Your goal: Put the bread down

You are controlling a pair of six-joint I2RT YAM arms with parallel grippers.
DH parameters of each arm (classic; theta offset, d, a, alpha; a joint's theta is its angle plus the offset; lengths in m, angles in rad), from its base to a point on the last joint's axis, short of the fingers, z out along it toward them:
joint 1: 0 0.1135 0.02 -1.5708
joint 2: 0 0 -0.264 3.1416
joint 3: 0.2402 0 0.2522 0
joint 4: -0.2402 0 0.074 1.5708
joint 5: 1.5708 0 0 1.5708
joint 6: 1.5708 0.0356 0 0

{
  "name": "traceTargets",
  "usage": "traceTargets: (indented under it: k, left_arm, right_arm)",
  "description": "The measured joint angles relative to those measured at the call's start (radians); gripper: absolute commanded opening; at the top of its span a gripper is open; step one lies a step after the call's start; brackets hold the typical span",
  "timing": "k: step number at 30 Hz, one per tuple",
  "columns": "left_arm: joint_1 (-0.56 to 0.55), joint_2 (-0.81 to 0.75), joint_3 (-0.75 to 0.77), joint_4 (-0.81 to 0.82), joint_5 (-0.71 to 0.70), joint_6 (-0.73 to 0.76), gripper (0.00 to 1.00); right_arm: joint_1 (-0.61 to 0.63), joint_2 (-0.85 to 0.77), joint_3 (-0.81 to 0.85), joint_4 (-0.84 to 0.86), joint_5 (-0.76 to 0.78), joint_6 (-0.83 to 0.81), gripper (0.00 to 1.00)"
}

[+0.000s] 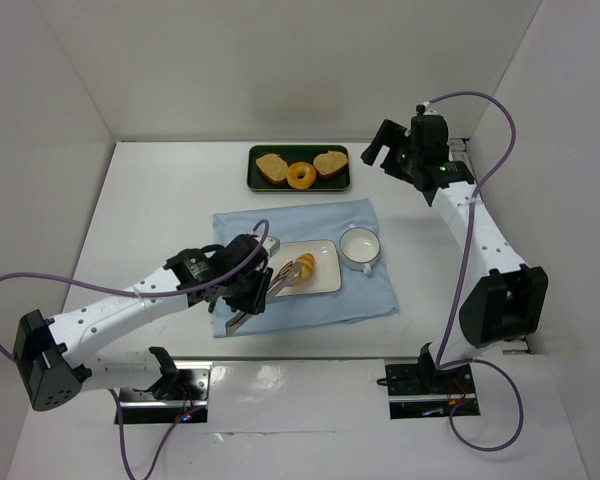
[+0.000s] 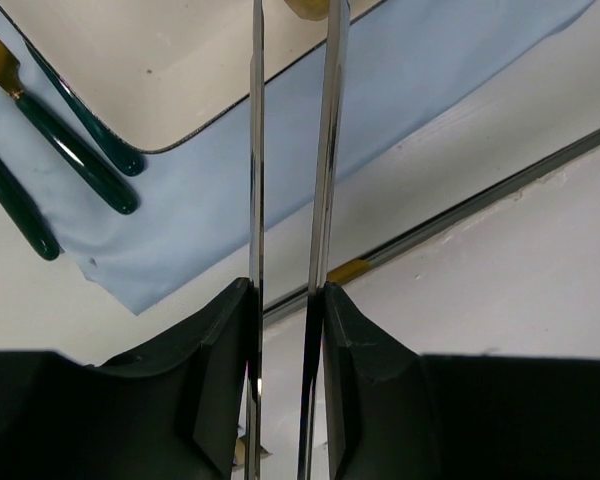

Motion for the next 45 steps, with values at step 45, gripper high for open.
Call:
traceTargets:
  k: [45]
  left_arm:
    - [0.005, -0.087, 0.261, -0.199, -0.146, -0.039, 0.57]
  right_arm:
    - [0.0, 0.02, 0.003, 0.025, -0.053, 0.033, 0.95]
